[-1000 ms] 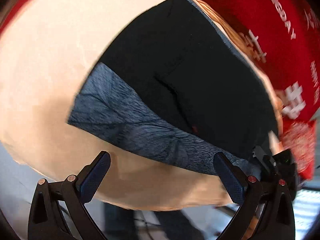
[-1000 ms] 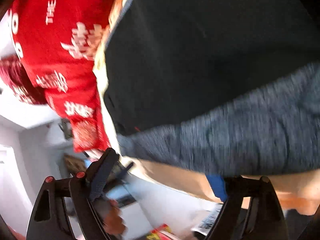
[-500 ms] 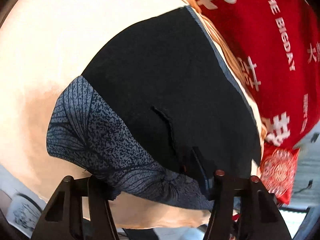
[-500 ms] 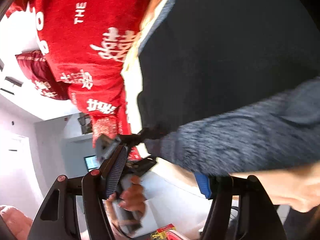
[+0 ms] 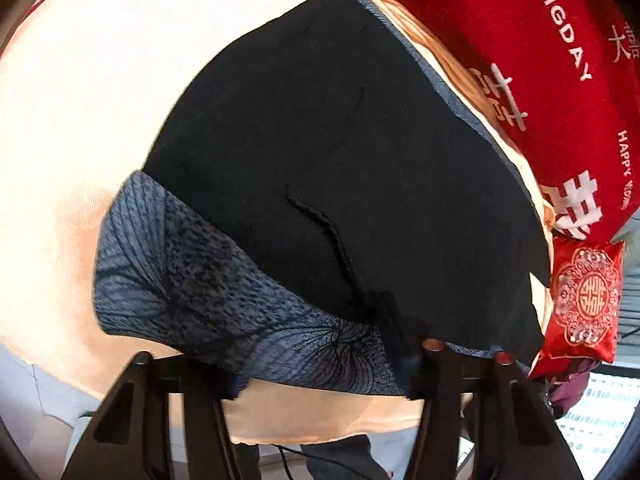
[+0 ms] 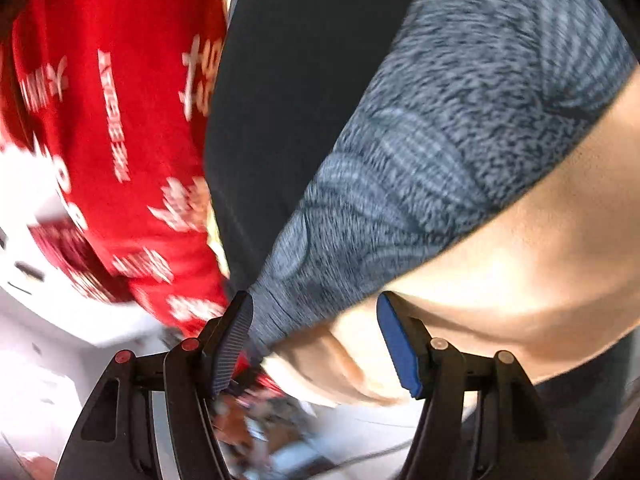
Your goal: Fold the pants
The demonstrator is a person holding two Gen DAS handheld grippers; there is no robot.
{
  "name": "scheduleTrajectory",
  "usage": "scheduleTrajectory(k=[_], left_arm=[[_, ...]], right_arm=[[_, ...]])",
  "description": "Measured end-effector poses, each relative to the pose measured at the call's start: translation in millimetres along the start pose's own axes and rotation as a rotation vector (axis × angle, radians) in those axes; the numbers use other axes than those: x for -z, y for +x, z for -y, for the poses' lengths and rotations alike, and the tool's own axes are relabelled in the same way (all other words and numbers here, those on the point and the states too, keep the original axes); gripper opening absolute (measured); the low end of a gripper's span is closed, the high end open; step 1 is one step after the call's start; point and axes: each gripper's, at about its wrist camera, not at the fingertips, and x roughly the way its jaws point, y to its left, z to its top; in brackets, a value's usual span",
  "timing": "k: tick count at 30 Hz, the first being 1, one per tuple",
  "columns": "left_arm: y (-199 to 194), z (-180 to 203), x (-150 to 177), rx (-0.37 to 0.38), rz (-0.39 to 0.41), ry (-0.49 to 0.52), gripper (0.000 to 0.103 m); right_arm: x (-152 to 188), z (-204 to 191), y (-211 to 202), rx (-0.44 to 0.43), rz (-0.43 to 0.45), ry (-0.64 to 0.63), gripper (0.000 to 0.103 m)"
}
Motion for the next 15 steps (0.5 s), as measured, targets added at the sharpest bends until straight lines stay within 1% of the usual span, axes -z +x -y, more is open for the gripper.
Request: scheduleTrajectory(k=[1, 2, 3, 5, 7, 9, 10, 12, 14, 15], left_arm=[[0, 0, 0, -0.015, 0.000, -0.007, 0.040], [-2, -2, 0, -0.021, 0.001, -0.029, 0.039], [-6, -2, 0, -0.023, 0.005, -0.051, 0.036], [-16, 6, -1, -0.030, 0.023, -0.053, 0.035], [-29, 19, -4, -0.042, 0.045, -0.035, 0.035], [-43, 37, -14, -0.042, 0.076, -0.024, 0.035], [-49, 46, -21, -0.038, 0.094, -0.022, 0.035], [-62, 70, -44, -0.016, 0.153, -0.010, 0.035], [-67, 88, -68, -0.005, 0.203, 0.013, 0.035], [-66, 98, -83, 0.001, 0.223, 0.026, 0.035]], right_arm=[[-2, 3, -3, -0.014, 0.024, 0.035, 0.040], [-4, 5, -8, -0.001, 0.046, 0.076, 0.008], [-5, 3, -15, 0.008, 0.059, 0.086, 0.004], [-6, -18, -25, 0.042, 0.042, 0.022, 0.003], [-11, -50, -34, 0.080, -0.001, -0.073, 0.003], [-25, -85, -39, 0.105, -0.040, -0.153, 0.003], [-33, -99, -38, 0.112, -0.055, -0.183, 0.003], [-52, -131, -28, 0.129, -0.087, -0.242, 0.003], [-76, -161, -15, 0.145, -0.111, -0.311, 0.003], [-95, -181, -8, 0.158, -0.117, -0.356, 0.003]])
